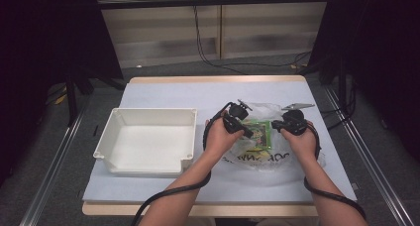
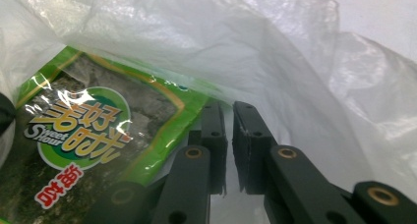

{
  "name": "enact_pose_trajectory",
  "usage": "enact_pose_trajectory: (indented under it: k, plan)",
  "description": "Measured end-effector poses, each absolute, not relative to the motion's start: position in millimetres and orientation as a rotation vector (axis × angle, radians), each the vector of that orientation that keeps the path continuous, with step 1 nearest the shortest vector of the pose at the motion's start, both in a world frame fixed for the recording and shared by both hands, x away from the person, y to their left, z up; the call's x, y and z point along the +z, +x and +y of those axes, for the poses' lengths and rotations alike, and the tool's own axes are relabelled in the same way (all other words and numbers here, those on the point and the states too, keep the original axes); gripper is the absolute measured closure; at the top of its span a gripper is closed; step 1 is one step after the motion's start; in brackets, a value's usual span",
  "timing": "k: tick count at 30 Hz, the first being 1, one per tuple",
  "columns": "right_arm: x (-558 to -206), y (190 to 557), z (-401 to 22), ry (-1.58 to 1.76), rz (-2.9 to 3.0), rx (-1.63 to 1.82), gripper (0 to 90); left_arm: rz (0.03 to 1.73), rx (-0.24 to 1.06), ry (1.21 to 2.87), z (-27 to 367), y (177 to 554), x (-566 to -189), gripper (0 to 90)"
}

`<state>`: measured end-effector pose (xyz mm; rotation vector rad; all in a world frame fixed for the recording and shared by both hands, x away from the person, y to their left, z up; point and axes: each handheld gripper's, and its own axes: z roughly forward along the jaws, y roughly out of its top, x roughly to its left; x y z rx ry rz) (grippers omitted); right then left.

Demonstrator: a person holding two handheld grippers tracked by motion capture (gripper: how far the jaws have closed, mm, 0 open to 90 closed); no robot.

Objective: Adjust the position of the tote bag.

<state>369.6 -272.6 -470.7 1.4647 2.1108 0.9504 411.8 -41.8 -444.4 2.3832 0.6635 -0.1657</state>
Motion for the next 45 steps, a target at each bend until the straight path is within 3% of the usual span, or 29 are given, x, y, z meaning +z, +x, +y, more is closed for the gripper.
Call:
enact_pose_trajectory:
  k: [11,18,35,45]
  plan:
    - [-469,372,-275,1.464,2.096,0.965,84.4,0.763,-0.051,2.457,-24,427,-446,90.0]
    - [-473,375,-275,1.484,2.074,0.976,84.2,0.846,0.038,2.415,-21,439,-457,90.0]
    - [-490,391,-278,1.535,2.052,0.974,85.8,0.893,0.044,2.391,-20,449,-468,90.0]
    - [-473,369,-278,1.499,2.066,1.014,73.2,0.872,0.04,2.404,-16,446,-467,89.0]
